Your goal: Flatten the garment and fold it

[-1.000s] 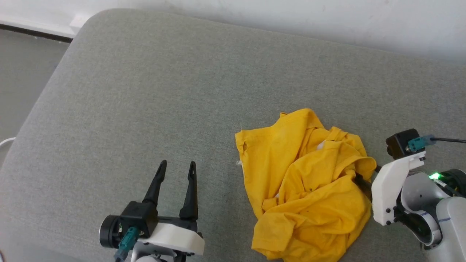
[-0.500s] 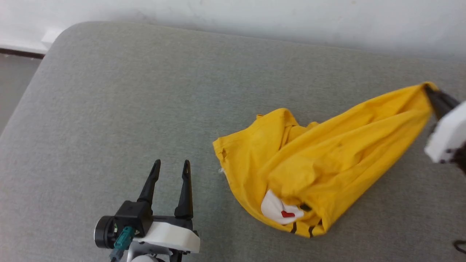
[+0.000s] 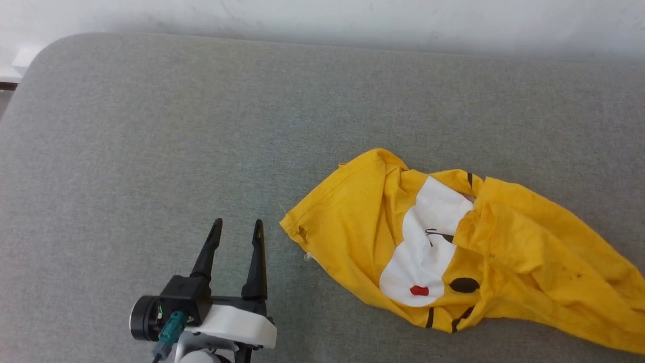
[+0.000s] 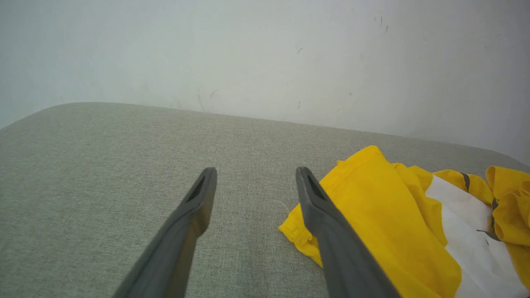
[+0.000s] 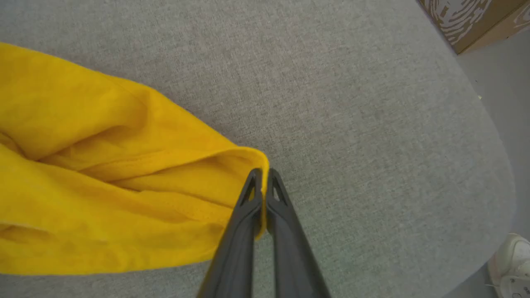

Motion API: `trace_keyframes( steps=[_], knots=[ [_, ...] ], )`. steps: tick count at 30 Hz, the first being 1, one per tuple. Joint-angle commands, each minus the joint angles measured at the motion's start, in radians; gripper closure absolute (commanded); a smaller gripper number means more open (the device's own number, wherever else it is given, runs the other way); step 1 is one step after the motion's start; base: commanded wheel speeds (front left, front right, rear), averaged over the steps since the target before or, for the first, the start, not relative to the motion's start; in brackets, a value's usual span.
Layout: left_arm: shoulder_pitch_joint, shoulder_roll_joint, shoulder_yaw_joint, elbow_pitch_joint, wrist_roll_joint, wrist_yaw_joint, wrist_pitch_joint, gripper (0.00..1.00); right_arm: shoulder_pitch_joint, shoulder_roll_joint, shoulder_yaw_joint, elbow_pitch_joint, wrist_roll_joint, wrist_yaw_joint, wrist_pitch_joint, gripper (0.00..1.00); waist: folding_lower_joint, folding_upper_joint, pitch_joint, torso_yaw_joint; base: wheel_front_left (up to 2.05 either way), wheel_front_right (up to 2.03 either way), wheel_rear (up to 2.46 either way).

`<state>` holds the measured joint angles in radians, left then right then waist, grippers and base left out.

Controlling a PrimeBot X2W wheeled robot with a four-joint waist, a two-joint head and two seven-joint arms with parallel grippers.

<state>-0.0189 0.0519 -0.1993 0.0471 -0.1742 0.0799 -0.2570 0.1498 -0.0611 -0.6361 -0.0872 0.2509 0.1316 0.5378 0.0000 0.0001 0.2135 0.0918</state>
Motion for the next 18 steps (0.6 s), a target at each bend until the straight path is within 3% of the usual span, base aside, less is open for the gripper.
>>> trace_keyframes(
  steps=[1, 2, 12, 18],
  knots=[
    [-0.018, -0.001, 0.003, 0.004, 0.011, -0.008, -0.005, 0.00, -0.003, 0.007, 0.027, 0.004, 0.013, -0.001, -0.010, 0.66, 0.0000, -0.0001, 0.009, -0.013, 0.00, 0.00, 0.00],
    [-0.019, -0.001, 0.004, 0.005, 0.012, -0.009, -0.005, 0.00, -0.005, 0.008, 0.049, 0.008, 0.017, -0.001, -0.025, 0.00, 0.0000, -0.0001, 0.009, -0.018, 0.00, 0.00, 0.00],
    [-0.025, 0.000, -0.002, -0.001, 0.028, -0.017, -0.005, 0.00, -0.134, 0.011, 0.284, -0.096, 0.046, -0.001, -0.287, 0.00, 0.0000, -0.0001, -0.025, -0.040, 0.00, 0.00, 0.00],
    [0.000, 0.000, -0.015, -0.038, 0.039, -0.017, -0.005, 0.00, -0.075, 0.011, 0.405, -0.165, 0.019, -0.001, -0.452, 0.00, 0.0000, -0.0001, -0.026, -0.033, 0.00, 0.00, 0.00]
  ],
)
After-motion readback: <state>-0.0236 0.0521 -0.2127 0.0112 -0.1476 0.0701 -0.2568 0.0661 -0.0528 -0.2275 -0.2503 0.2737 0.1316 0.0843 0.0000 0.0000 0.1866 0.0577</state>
